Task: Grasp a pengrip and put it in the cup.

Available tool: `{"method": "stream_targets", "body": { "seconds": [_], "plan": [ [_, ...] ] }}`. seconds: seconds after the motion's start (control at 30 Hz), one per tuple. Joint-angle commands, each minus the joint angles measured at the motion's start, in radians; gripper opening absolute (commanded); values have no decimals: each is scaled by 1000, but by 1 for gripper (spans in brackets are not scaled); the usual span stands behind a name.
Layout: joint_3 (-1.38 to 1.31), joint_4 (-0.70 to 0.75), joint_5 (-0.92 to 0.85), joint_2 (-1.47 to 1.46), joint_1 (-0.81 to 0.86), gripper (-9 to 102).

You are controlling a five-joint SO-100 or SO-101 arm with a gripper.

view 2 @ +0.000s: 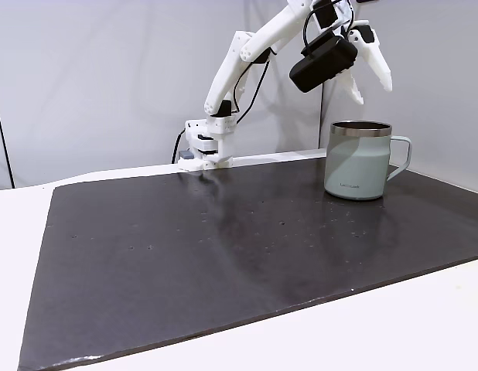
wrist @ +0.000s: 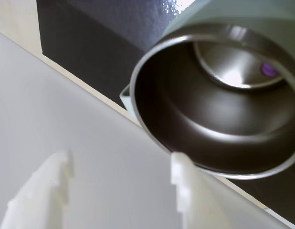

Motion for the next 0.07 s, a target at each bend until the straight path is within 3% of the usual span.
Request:
{"method": "stream_targets", "body": {
  "seconds": [0.0,0.03],
  "plan": [
    [-38,9,-8,43,-2,25],
    [-38,9,-8,43,-2,25]
  ]
}}
